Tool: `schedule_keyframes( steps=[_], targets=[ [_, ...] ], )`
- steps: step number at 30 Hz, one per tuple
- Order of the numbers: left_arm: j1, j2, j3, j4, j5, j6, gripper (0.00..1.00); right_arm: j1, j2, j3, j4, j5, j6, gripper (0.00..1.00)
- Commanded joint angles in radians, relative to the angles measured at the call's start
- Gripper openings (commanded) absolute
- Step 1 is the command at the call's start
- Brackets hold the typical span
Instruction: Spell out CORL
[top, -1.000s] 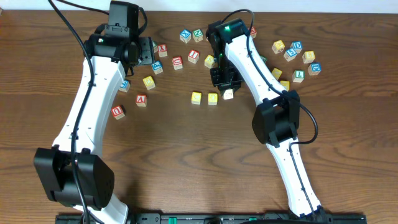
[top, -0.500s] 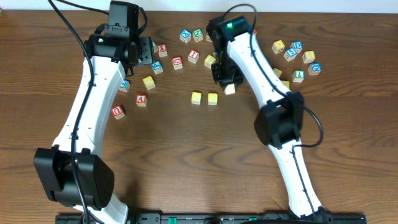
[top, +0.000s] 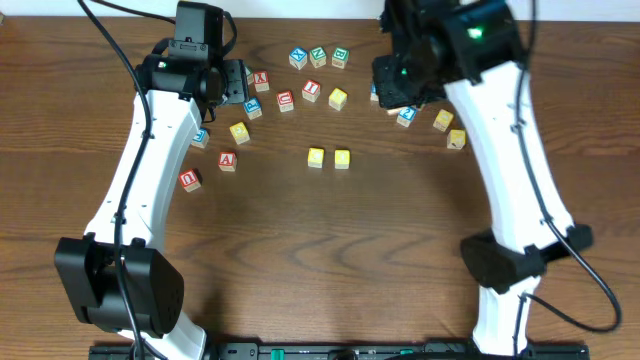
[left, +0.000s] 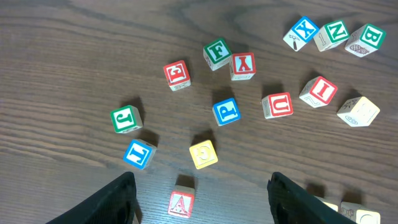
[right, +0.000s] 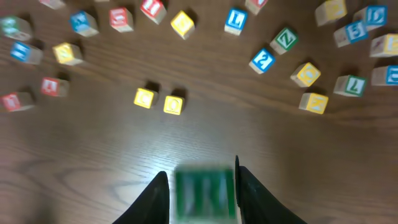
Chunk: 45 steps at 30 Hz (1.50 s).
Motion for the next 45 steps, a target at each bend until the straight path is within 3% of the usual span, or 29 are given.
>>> schedule_keyframes(
  steps=[1,11,17,23,35,45],
  targets=[
    [0.002,0.014,0.000,0.001,-0.016,0.005,0.67,0.002,-0.055,-0.013,-0.004,-0.002,-0.013,0.30],
    [0.002,0.014,0.000,0.002,-0.016,0.005,0.67,0.003,-0.108,-0.335,0.042,0.058,0.041,0.30],
    [0.002,0.014,0.000,0.001,-0.016,0.005,0.67,0.002,-0.108,-0.523,0.199,0.051,0.051,0.36],
    [0.002,0.014,0.000,0.001,-0.016,0.005,0.67,0.000,-0.108,-0.698,0.416,0.019,0.072,0.35],
    [0.002,0.014,0.000,0.001,-0.016,0.005,0.67,-0.014,-0.108,-1.005,0.740,-0.038,0.136,0.04],
    [0.002,0.014,0.000,0.001,-0.016,0.005,0.67,-0.014,-0.106,-1.138,0.945,-0.073,0.195,0.01]
  ],
)
